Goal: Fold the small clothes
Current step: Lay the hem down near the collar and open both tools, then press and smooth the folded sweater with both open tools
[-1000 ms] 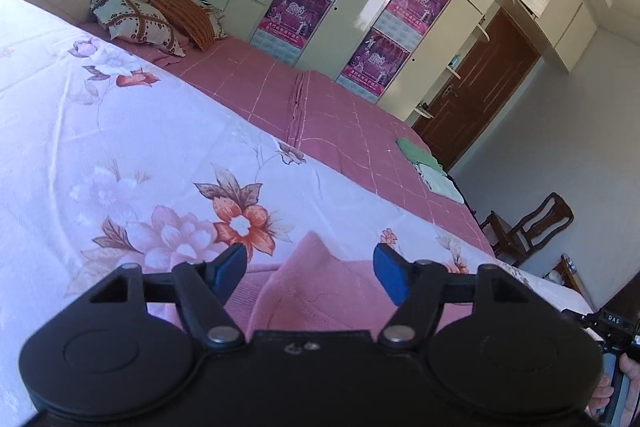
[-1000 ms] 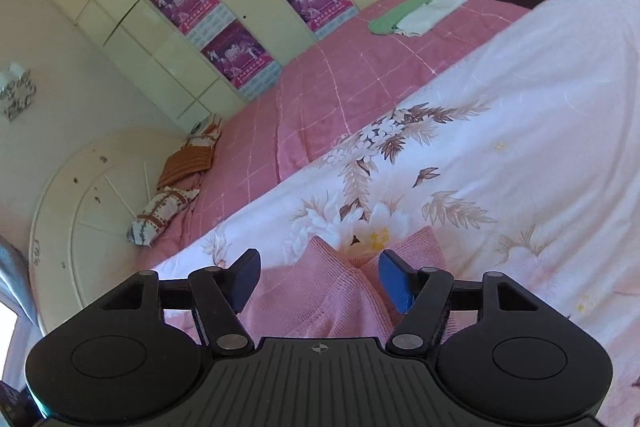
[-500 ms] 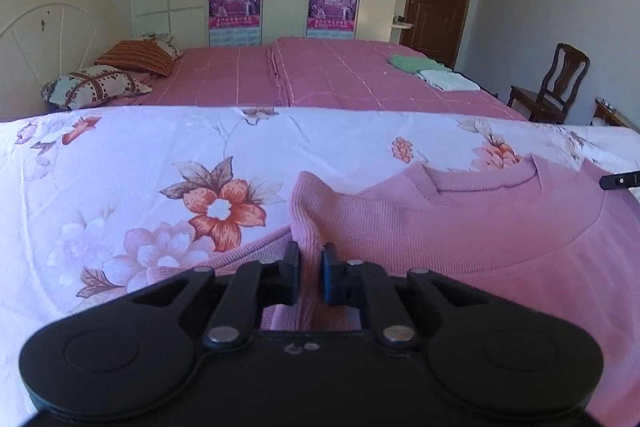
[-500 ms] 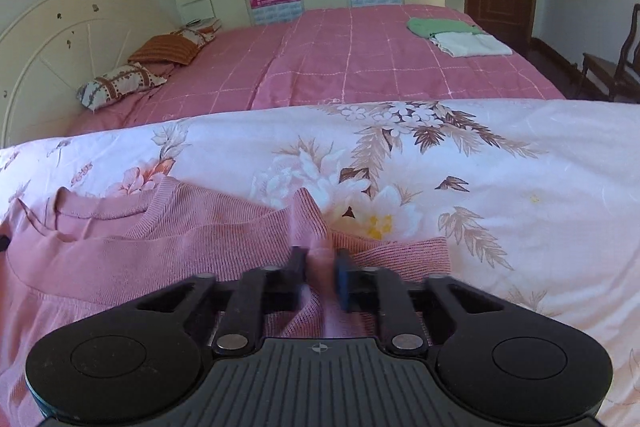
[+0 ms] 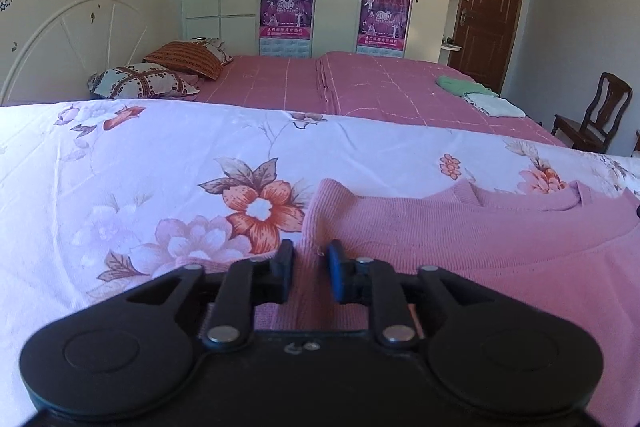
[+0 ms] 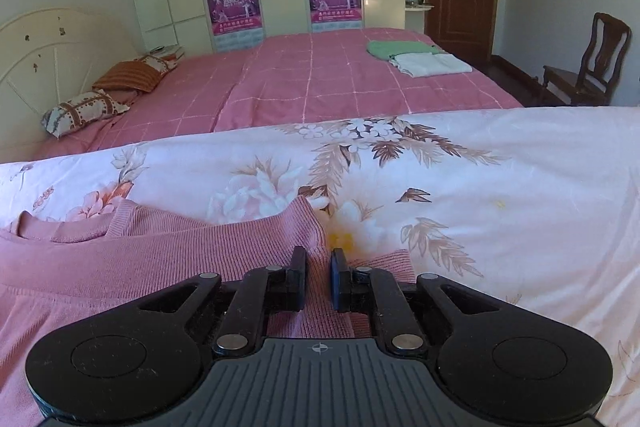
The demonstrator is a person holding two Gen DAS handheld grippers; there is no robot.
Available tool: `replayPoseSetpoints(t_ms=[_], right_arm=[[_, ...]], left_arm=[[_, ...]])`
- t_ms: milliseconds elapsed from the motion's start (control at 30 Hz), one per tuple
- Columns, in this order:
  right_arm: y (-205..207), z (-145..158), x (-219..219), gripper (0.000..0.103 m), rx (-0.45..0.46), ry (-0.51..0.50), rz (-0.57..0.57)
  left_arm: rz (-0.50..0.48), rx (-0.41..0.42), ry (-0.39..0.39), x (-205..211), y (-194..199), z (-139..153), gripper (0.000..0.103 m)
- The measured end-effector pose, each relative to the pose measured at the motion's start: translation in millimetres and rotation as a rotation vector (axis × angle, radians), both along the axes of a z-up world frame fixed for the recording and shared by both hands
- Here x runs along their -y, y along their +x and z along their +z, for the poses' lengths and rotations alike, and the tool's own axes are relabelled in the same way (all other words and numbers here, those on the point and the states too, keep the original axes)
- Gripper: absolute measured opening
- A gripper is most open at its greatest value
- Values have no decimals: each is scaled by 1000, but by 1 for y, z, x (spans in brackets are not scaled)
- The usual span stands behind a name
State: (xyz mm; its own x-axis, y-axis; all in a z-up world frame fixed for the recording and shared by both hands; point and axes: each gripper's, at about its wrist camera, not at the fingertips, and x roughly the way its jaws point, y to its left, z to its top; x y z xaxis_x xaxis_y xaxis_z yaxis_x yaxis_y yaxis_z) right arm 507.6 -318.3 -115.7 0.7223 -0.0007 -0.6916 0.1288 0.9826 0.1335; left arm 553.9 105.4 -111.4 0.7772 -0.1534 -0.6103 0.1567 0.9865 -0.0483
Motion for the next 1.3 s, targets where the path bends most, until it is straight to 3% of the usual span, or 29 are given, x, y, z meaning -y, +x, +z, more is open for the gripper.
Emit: replayPoseSetpoints(t_ms=[33, 67, 100, 167, 233, 300, 367, 500, 600, 667, 733, 800, 867, 933, 1033, 1133, 1200, 1267, 1300], right_arm=[[0, 3, -1, 27, 4, -8, 1], [-4, 9, -3, 37, 21, -39, -13], [-12, 18, -8, 52, 67, -83, -24], [-25, 34, -19, 54, 143, -80, 31], [-26, 41, -43, 53, 136, -9, 163], [-22, 40, -81, 51, 120, 6, 286], [-16, 36, -114, 51, 92, 41, 367], [-4, 20, -147, 51, 12, 54, 467], [-8, 16, -125, 51, 11, -25, 420], [-10, 13, -83, 51, -3, -73, 271], [-11, 7, -38, 51, -39, -111, 136], [-17, 4, -18, 51, -40, -101, 172], [-26, 11, -21, 51, -30, -181, 176], [-42, 26, -24, 51, 23, -101, 177], [-71, 41, -56, 51, 91, -11, 283], [-91, 37, -91, 51, 98, 47, 350], [-98, 25, -118, 51, 74, 21, 395], [-99, 9, -126, 51, 34, 10, 380], [-99, 8, -123, 51, 41, 27, 362]], left_arm=[[24, 10, 1, -2, -4, 3, 72], [65, 37, 19, -3, -10, 9, 82], [89, 94, 43, 0, -21, 17, 84], [12, 157, 101, 24, -36, 32, 84], [-82, 156, 98, 58, -43, 39, 84], [-189, 116, 39, 93, -44, 38, 86], [-214, 73, 19, 115, -40, 29, 86], [-193, -14, 77, 110, -32, 3, 87], [-73, -20, 134, 62, -35, -5, 91], [-38, -30, 62, 24, -37, -6, 91], [7, -34, 62, 6, -39, -4, 92], [50, -33, 51, 2, -41, 3, 91], [82, -7, 23, 8, -51, 15, 87], [44, 49, -3, 27, -71, 29, 88], [-78, 99, -41, 73, -99, 40, 89], [-199, 93, -25, 118, -120, 31, 89], [-252, 53, 41, 137, -124, 12, 90], [-242, -17, 101, 138, -119, -7, 92], [-221, -8, 64, 129, -120, -3, 91]])
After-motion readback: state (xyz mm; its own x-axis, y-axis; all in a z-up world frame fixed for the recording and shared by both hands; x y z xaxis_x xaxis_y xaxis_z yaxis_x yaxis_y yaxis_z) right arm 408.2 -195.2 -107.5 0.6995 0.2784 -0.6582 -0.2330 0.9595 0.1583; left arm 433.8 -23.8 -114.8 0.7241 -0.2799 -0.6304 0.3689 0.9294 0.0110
